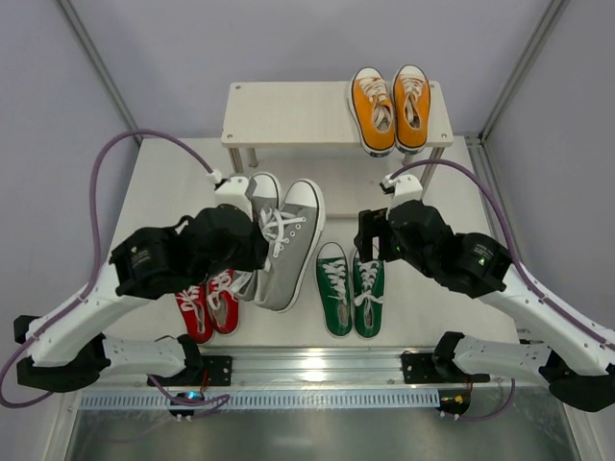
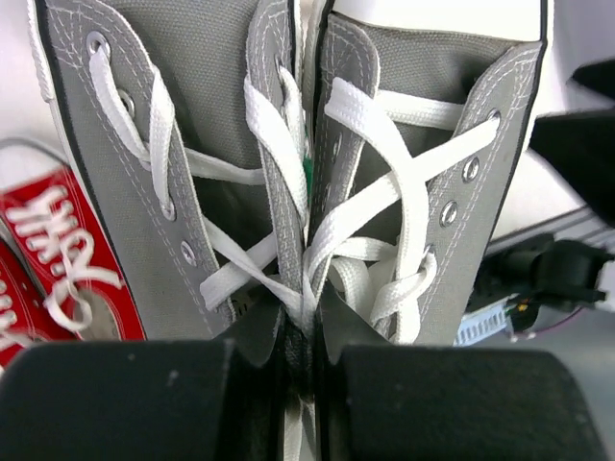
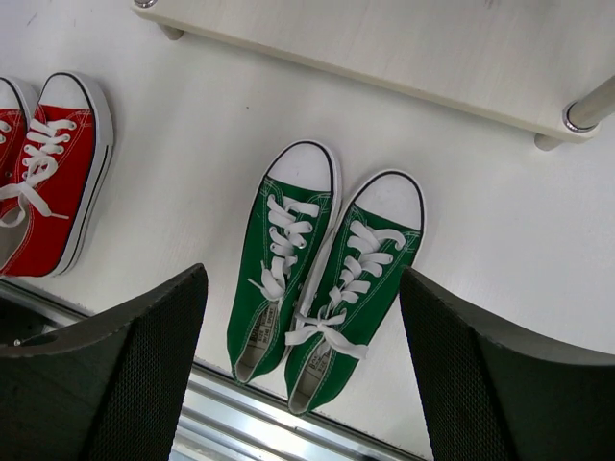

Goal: Place and organize the shoes onto the shoe shelf

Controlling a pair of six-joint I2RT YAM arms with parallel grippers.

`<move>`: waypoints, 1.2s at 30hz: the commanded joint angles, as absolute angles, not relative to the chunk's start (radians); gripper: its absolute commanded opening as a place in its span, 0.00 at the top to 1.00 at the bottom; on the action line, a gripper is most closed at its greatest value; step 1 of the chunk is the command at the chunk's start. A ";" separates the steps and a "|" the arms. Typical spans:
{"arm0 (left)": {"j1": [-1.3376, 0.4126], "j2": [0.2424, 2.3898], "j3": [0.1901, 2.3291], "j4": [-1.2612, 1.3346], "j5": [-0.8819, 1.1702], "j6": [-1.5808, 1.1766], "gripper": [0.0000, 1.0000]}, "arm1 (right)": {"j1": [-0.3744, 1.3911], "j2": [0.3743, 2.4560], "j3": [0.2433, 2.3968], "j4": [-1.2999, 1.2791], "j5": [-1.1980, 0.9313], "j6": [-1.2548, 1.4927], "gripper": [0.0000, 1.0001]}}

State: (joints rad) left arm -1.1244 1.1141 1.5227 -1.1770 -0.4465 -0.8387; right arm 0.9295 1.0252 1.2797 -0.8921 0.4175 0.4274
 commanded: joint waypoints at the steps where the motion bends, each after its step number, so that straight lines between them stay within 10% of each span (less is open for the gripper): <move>1: -1.127 1.132 1.702 -1.172 -0.598 -0.744 1.00 | 0.936 0.991 1.301 -0.885 0.486 0.446 0.19; 21: -0.709 1.657 2.471 -0.930 -0.472 -0.198 1.00 | 0.934 0.937 1.325 -0.922 0.528 0.448 0.19; 36: -0.624 1.741 2.488 -0.677 -0.515 -0.196 1.00 | 0.934 0.930 1.328 -0.925 0.526 0.451 0.19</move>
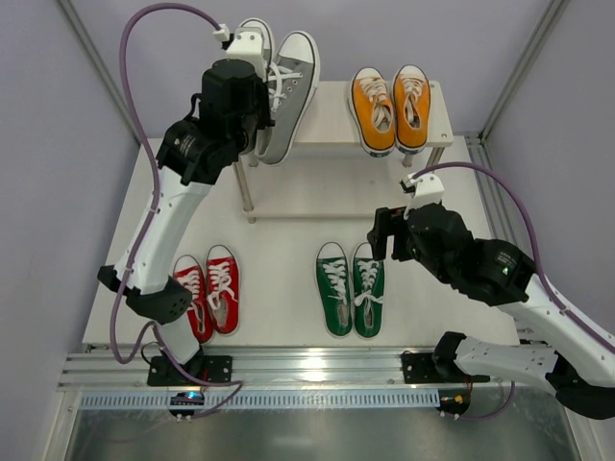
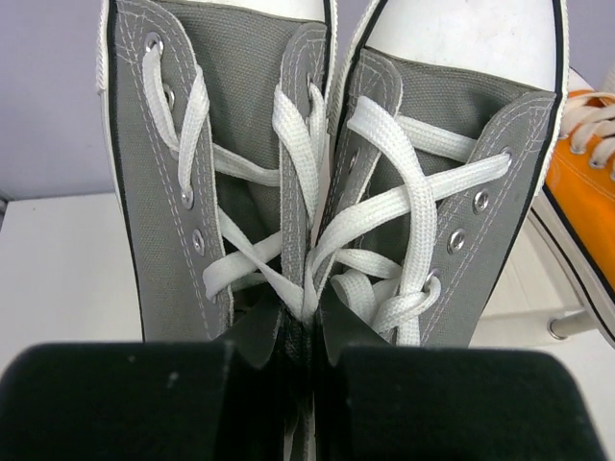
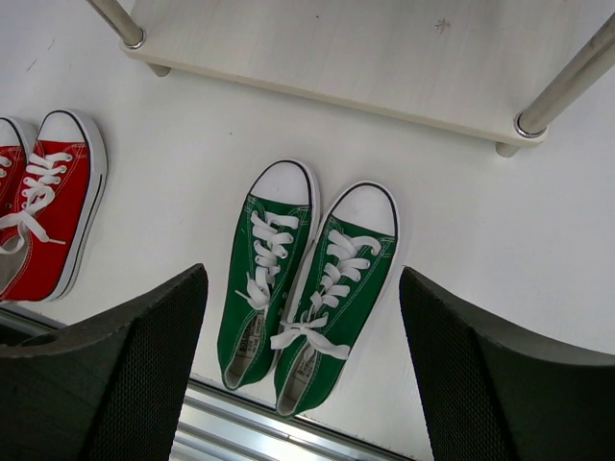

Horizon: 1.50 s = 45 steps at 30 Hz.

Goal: Place and organize the shoes onto the shoe shelf

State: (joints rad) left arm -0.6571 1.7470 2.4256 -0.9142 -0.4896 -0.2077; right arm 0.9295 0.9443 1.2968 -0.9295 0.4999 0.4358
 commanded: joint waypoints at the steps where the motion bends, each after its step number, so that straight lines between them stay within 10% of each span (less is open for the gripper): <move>1: -0.609 1.750 2.491 -0.669 -0.503 -0.204 1.00 | 0.934 0.925 1.325 -0.923 0.529 0.453 0.19; 45: -0.531 1.845 2.436 -0.658 -0.413 -0.434 0.93 | 0.934 0.887 1.275 -0.927 0.538 0.459 0.19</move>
